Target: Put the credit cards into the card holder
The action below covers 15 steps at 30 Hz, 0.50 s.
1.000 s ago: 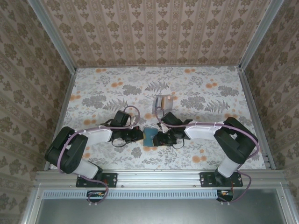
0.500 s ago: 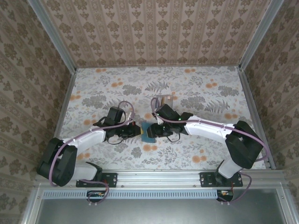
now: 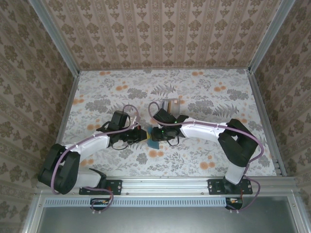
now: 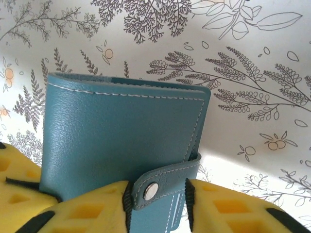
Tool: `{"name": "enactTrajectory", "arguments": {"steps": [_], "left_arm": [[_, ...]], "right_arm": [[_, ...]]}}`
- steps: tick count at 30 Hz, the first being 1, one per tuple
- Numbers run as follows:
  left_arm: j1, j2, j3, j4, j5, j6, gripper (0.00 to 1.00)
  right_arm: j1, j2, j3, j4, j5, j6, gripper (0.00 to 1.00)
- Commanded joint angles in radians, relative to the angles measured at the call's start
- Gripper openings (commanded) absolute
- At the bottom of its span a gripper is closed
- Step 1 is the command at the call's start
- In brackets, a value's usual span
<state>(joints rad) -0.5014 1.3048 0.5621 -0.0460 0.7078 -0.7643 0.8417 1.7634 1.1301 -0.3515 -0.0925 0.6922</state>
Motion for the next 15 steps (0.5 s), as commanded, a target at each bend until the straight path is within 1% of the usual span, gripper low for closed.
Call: {"name": "enactTrajectory", "arguments": {"steps": [1,5,9,11,12,15], "left_arm": [[0.003,-0.034,-0.01,0.055,0.042,-0.004,0.0],[0.004,-0.036,0.0,0.004,0.01,0.01,0.0],[0.004,-0.03,-0.007,-0.038,-0.032,0.051,0.0],[0.006,-0.006,0.005,-0.079,-0.051,0.07,0.0],[0.004,0.004,0.005,-0.081,-0.054,0.07,0.07],[0.003,0.045,-0.007,-0.051,-0.054,0.078,0.32]], "right_arm": [[0.0,-0.002,-0.012,-0.062,0.106,0.03,0.28],[-0.01,-0.012,-0.012,-0.084,0.099,0.058,0.14],[-0.011,-0.057,-0.066,-0.028,0.089,0.061,0.02],[-0.016,-0.076,-0.075,-0.033,0.09,0.059,0.0],[-0.015,-0.088,-0.082,-0.03,0.085,0.059,0.0],[-0.015,-0.145,-0.144,0.052,0.048,0.048,0.0]]}}
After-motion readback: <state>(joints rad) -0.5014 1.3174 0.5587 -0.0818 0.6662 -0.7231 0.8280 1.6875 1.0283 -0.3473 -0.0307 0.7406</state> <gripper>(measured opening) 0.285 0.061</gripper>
